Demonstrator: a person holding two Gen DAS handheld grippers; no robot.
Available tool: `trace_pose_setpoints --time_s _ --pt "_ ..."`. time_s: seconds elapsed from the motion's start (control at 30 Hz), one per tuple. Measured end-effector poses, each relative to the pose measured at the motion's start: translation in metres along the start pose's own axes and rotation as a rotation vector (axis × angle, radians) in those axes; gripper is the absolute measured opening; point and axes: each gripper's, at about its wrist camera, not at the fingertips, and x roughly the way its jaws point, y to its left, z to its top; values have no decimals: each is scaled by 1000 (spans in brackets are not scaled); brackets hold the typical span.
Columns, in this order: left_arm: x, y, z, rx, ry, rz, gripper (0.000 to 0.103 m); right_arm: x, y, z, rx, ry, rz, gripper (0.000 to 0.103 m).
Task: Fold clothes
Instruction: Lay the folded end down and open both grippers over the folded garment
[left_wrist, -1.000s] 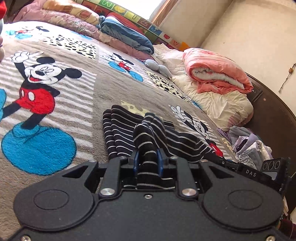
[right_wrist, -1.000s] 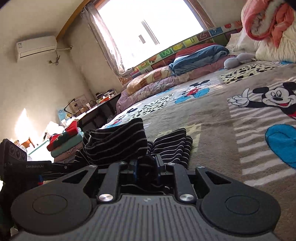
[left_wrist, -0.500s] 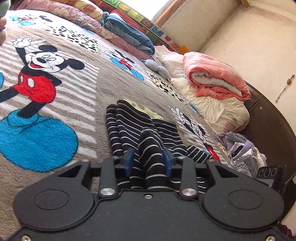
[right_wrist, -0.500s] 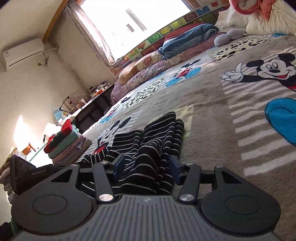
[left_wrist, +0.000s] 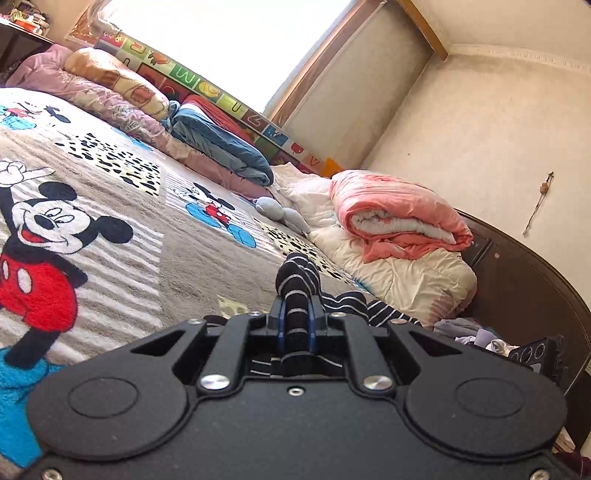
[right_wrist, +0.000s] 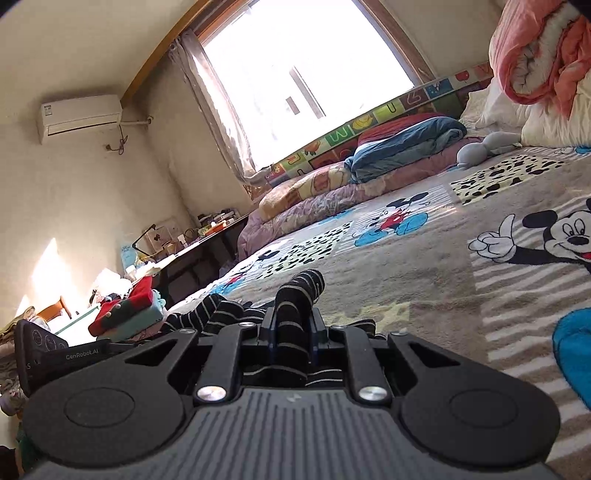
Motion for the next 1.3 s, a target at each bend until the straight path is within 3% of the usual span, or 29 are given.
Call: trace_pose_setpoints --time_s 0.37,0.7,0.8,0.87,0.93,1.0,1.1,1.17,1.3 --pt "29 36 -4 -98 64 44 8 53 -41 5 134 59 27 18" --pt "42 42 -11 -109 148 108 8 68 -57 -15 201 153 -42 18" --pt "38 39 -9 -103 137 125 16 68 -55 -16 195 157 -55 30" --pt "28 27 -4 -35 97 150 17 60 -54 -10 197 132 -54 31" --pt "15 9 2 71 56 162 17 46 -44 2 120 92 -81 32" --pt "3 -14 2 185 50 99 17 31 -25 10 13 68 -69 33" --pt "-8 -44 -11 340 97 -19 17 6 8 12 -176 61 -9 36" --pt "-6 -54 -25 409 154 -50 17 -6 27 4 -278 95 36 37" --pt "17 -45 -45 452 284 34 17 1 46 -17 -383 189 53 37"
